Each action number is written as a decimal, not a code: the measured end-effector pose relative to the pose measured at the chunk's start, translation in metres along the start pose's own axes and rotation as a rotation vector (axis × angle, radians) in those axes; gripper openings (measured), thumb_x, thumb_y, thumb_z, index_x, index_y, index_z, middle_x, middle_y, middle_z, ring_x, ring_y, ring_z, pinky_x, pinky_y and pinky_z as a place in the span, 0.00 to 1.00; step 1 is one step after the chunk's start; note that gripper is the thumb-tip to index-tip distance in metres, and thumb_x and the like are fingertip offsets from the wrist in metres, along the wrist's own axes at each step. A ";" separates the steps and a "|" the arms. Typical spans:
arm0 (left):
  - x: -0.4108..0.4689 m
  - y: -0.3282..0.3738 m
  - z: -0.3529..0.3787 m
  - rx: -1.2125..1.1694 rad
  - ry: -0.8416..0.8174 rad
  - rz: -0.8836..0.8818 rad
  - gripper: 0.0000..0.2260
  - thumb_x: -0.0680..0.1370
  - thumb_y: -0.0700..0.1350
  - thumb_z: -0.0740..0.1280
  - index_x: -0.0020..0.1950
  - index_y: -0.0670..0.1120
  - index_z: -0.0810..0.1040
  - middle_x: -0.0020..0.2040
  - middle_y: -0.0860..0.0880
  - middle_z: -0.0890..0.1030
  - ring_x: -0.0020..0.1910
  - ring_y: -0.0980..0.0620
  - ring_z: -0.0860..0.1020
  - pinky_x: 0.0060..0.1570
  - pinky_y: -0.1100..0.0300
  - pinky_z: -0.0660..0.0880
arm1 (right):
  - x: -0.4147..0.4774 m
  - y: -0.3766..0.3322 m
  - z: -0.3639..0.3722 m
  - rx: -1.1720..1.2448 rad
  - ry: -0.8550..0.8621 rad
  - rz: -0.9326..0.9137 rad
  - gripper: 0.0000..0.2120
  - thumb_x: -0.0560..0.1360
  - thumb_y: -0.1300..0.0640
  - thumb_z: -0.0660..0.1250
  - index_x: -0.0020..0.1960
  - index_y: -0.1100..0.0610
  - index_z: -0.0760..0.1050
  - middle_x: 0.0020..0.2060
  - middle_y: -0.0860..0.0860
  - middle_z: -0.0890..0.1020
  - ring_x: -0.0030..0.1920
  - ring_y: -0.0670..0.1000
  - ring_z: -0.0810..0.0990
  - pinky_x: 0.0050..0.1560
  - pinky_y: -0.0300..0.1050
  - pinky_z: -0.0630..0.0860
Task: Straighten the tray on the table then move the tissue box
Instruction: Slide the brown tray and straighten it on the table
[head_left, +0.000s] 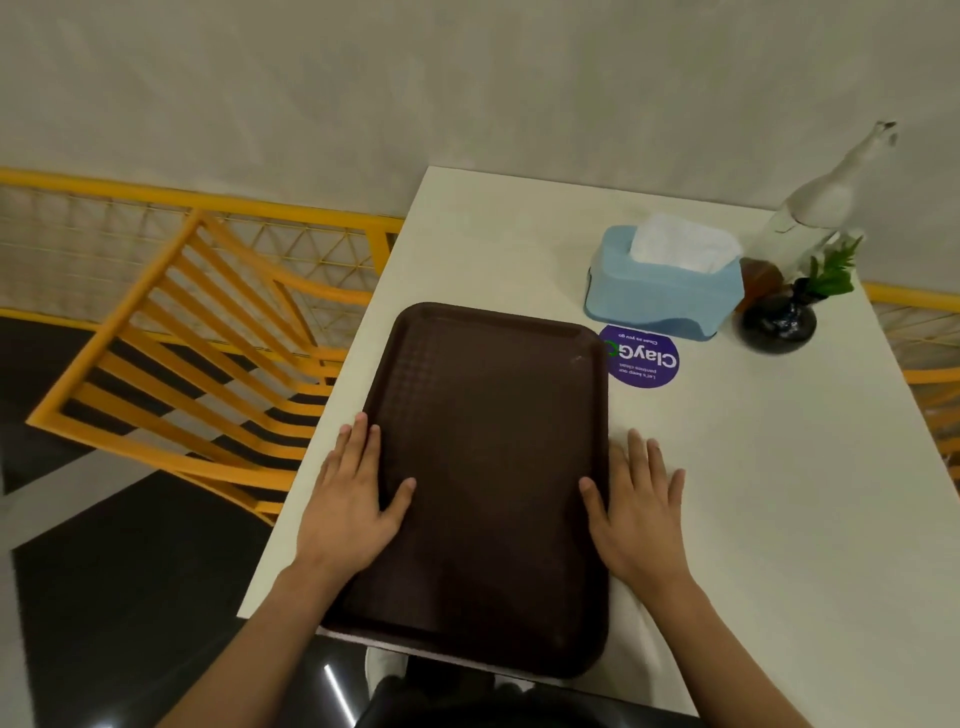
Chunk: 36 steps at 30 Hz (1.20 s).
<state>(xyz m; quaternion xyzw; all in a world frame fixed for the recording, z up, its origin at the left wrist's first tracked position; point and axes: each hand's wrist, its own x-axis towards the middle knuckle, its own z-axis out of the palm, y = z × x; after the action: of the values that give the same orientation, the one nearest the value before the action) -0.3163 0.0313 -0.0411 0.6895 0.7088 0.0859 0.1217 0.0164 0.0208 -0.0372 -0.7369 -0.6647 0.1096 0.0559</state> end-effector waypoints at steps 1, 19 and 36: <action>0.005 -0.004 -0.003 -0.012 -0.005 0.002 0.38 0.80 0.66 0.56 0.83 0.45 0.53 0.84 0.48 0.48 0.82 0.49 0.47 0.76 0.54 0.47 | 0.007 -0.005 0.000 -0.005 0.000 0.000 0.32 0.83 0.39 0.48 0.82 0.55 0.54 0.82 0.56 0.52 0.81 0.58 0.44 0.77 0.62 0.41; 0.058 -0.068 -0.025 -0.162 -0.050 0.137 0.36 0.83 0.60 0.57 0.83 0.46 0.44 0.84 0.47 0.46 0.81 0.46 0.50 0.79 0.48 0.54 | 0.010 -0.075 0.014 0.195 0.112 0.119 0.28 0.84 0.48 0.58 0.80 0.57 0.58 0.77 0.56 0.66 0.76 0.58 0.63 0.76 0.58 0.60; 0.072 -0.048 -0.010 -0.092 -0.026 0.142 0.37 0.82 0.62 0.54 0.83 0.45 0.42 0.84 0.45 0.49 0.82 0.46 0.46 0.79 0.49 0.47 | 0.017 -0.050 0.014 0.070 -0.064 0.196 0.36 0.81 0.32 0.44 0.82 0.45 0.37 0.82 0.50 0.48 0.81 0.58 0.46 0.76 0.67 0.43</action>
<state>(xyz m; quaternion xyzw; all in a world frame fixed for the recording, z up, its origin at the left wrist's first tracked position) -0.3665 0.1019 -0.0497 0.7328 0.6517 0.1179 0.1563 -0.0337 0.0419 -0.0412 -0.7922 -0.5866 0.1611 0.0492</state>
